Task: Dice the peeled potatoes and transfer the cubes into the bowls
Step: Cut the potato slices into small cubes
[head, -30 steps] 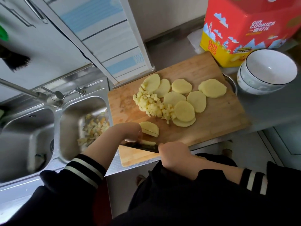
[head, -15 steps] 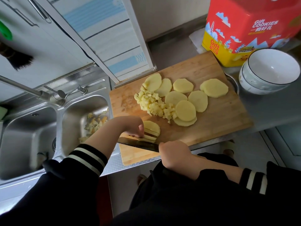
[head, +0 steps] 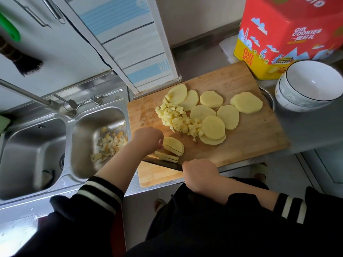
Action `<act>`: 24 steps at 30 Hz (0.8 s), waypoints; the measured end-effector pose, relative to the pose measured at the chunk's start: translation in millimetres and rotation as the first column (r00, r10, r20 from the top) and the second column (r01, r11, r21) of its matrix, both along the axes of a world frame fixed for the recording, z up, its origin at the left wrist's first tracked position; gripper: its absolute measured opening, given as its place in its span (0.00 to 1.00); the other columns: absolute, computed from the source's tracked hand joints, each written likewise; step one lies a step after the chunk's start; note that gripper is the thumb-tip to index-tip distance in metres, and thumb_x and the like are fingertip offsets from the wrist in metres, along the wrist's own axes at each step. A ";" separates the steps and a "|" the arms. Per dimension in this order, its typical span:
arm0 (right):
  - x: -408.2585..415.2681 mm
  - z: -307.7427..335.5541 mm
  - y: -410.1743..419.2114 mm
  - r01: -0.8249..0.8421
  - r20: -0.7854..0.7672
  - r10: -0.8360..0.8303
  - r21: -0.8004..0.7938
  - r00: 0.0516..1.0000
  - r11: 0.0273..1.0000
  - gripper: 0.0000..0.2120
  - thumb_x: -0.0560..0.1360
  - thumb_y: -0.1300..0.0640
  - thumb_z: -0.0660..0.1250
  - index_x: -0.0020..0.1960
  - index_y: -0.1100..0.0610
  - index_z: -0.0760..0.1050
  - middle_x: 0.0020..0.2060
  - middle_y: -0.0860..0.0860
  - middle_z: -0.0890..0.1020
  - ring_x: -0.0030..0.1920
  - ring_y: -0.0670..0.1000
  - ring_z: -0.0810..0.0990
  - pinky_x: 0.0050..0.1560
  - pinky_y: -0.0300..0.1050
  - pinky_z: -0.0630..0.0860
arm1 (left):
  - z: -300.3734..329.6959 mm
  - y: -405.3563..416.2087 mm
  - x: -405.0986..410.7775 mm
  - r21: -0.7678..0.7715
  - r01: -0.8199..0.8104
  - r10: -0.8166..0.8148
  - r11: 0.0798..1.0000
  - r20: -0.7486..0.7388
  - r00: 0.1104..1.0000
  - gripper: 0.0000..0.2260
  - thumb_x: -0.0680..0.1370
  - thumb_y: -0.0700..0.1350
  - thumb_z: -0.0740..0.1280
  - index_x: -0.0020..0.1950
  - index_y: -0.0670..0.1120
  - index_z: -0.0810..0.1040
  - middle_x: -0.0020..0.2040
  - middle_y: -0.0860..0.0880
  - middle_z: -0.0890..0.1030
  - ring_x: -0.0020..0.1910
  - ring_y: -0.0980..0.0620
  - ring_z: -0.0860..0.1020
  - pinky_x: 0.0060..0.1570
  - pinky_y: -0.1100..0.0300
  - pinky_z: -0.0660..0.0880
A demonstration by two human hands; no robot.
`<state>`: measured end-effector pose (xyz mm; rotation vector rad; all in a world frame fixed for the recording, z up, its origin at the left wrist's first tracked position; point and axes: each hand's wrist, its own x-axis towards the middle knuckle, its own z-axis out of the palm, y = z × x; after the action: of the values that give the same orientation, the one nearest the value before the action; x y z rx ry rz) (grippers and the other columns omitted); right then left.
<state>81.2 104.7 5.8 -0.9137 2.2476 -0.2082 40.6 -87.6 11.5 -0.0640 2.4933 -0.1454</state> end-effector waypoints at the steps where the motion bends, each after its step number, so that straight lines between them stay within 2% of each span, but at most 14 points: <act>1: -1.2 0.8 -0.2 0.006 0.004 -0.006 0.007 1.000 1.000 0.06 0.77 0.65 0.57 0.48 0.57 0.71 0.47 0.55 0.80 0.47 0.59 0.78 0.40 0.47 0.68 | 9.9 -0.6 4.1 0.062 0.001 0.011 0.998 -0.188 0.982 0.10 0.79 0.54 0.66 0.55 0.51 0.81 0.52 0.53 0.81 0.47 0.51 0.79 0.44 0.55 0.79; 2: -2.5 1.1 -0.7 0.012 0.009 -0.012 0.020 1.000 1.000 0.07 0.77 0.65 0.57 0.48 0.57 0.72 0.45 0.54 0.79 0.44 0.58 0.77 0.39 0.47 0.67 | 22.2 -1.4 12.3 0.165 0.036 0.044 0.986 -0.458 0.888 0.09 0.80 0.52 0.66 0.53 0.49 0.81 0.49 0.53 0.81 0.43 0.52 0.79 0.39 0.57 0.77; 3: -4.0 1.4 -2.1 0.014 0.011 -0.014 0.034 1.000 0.999 0.07 0.76 0.65 0.57 0.48 0.57 0.73 0.41 0.52 0.77 0.42 0.57 0.75 0.37 0.47 0.67 | 34.6 -2.8 24.0 0.246 0.123 0.096 0.961 -0.717 0.691 0.08 0.80 0.49 0.67 0.50 0.46 0.81 0.45 0.52 0.81 0.38 0.54 0.77 0.35 0.61 0.73; 4: -5.7 1.3 -3.3 0.014 0.012 -0.015 0.048 1.000 0.999 0.07 0.76 0.65 0.57 0.48 0.57 0.72 0.37 0.51 0.74 0.40 0.56 0.73 0.34 0.46 0.66 | 43.7 -3.4 39.0 0.287 0.182 0.176 0.940 -0.870 0.461 0.07 0.80 0.46 0.66 0.48 0.44 0.80 0.40 0.51 0.80 0.34 0.56 0.74 0.32 0.62 0.69; 5: -7.6 0.9 -4.1 0.016 0.014 -0.017 0.061 1.000 0.998 0.07 0.76 0.65 0.57 0.47 0.56 0.72 0.35 0.50 0.71 0.39 0.56 0.72 0.32 0.45 0.65 | 45.5 -3.4 56.7 0.352 0.177 0.296 0.919 -0.913 0.279 0.07 0.80 0.45 0.64 0.46 0.43 0.78 0.37 0.50 0.78 0.32 0.56 0.72 0.32 0.62 0.67; 6: -9.6 0.0 -4.6 0.026 0.018 -0.027 0.074 0.999 0.997 0.07 0.76 0.65 0.58 0.47 0.56 0.73 0.34 0.50 0.71 0.39 0.55 0.73 0.32 0.45 0.65 | 42.3 -1.4 74.2 0.475 0.134 0.453 0.870 -0.876 0.167 0.08 0.81 0.46 0.62 0.46 0.44 0.76 0.34 0.51 0.77 0.31 0.55 0.72 0.32 0.62 0.67; 8: -12.4 -1.6 -6.3 0.052 0.019 -0.054 0.096 0.998 0.994 0.08 0.77 0.63 0.58 0.49 0.57 0.75 0.34 0.49 0.71 0.40 0.55 0.74 0.36 0.45 0.68 | 22.5 5.6 102.0 0.783 -0.028 0.783 0.622 -0.621 0.044 0.09 0.83 0.50 0.59 0.45 0.48 0.72 0.29 0.53 0.76 0.28 0.55 0.74 0.32 0.59 0.71; 10: -14.1 -3.7 -7.6 0.068 0.011 -0.070 0.096 0.998 0.993 0.08 0.79 0.61 0.58 0.49 0.57 0.76 0.35 0.50 0.73 0.41 0.55 0.76 0.37 0.45 0.69 | -7.2 10.5 117.9 0.906 -0.312 0.957 0.288 -0.285 0.053 0.10 0.83 0.49 0.59 0.45 0.45 0.72 0.28 0.52 0.79 0.25 0.55 0.75 0.31 0.57 0.72; 12: -16.1 -4.0 -7.8 0.083 0.010 -0.084 0.098 0.996 0.992 0.08 0.79 0.59 0.59 0.49 0.57 0.77 0.37 0.51 0.76 0.40 0.55 0.77 0.36 0.45 0.69 | -37.0 16.3 124.2 0.815 -0.579 0.986 -0.005 0.102 0.134 0.08 0.82 0.46 0.63 0.54 0.41 0.74 0.32 0.51 0.82 0.28 0.52 0.79 0.31 0.57 0.76; 14: -18.6 -3.3 -7.9 0.093 0.018 -0.095 0.106 0.995 0.990 0.09 0.80 0.58 0.59 0.50 0.58 0.77 0.40 0.52 0.78 0.41 0.55 0.77 0.37 0.45 0.70 | -57.4 26.2 120.7 0.705 -0.685 0.911 -0.183 0.384 0.152 0.11 0.80 0.43 0.66 0.60 0.40 0.72 0.38 0.46 0.84 0.34 0.49 0.82 0.31 0.59 0.78; 16: -19.7 -0.9 -9.6 0.089 0.023 -0.092 0.113 0.995 0.990 0.10 0.81 0.55 0.57 0.50 0.56 0.77 0.43 0.52 0.79 0.43 0.55 0.78 0.40 0.46 0.71 | -67.1 34.1 110.9 0.681 -0.681 0.878 -0.269 0.464 0.117 0.09 0.79 0.42 0.68 0.57 0.42 0.71 0.37 0.45 0.84 0.34 0.49 0.83 0.29 0.59 0.78; 18: -19.0 0.3 -10.8 0.086 0.024 -0.090 0.108 0.996 0.990 0.11 0.82 0.52 0.56 0.49 0.56 0.75 0.43 0.51 0.79 0.44 0.55 0.78 0.41 0.46 0.72 | -71.7 37.3 99.9 0.687 -0.655 0.883 -0.315 0.465 0.063 0.07 0.79 0.41 0.67 0.53 0.44 0.69 0.35 0.44 0.83 0.32 0.49 0.82 0.28 0.60 0.76; 21: -18.7 -1.9 -9.7 0.120 0.027 -0.123 0.090 0.992 0.989 0.10 0.82 0.51 0.56 0.46 0.54 0.70 0.39 0.50 0.74 0.41 0.54 0.75 0.39 0.46 0.69 | -78.8 34.9 92.2 0.703 -0.649 0.903 -0.290 0.425 0.057 0.09 0.79 0.43 0.66 0.55 0.43 0.68 0.39 0.41 0.84 0.35 0.44 0.82 0.32 0.56 0.78; 24: -21.0 -3.4 -9.6 0.146 0.031 -0.149 0.087 0.988 0.985 0.10 0.82 0.50 0.56 0.45 0.54 0.68 0.35 0.48 0.72 0.40 0.54 0.73 0.39 0.45 0.68 | -78.8 32.6 93.9 0.711 -0.639 0.904 -0.293 0.424 0.058 0.09 0.80 0.46 0.66 0.54 0.44 0.70 0.39 0.42 0.85 0.34 0.45 0.82 0.33 0.56 0.78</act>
<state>60.2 95.1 2.3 -0.6939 2.2728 -0.1930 134.5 -55.0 -67.4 -1.5354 1.7865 1.7989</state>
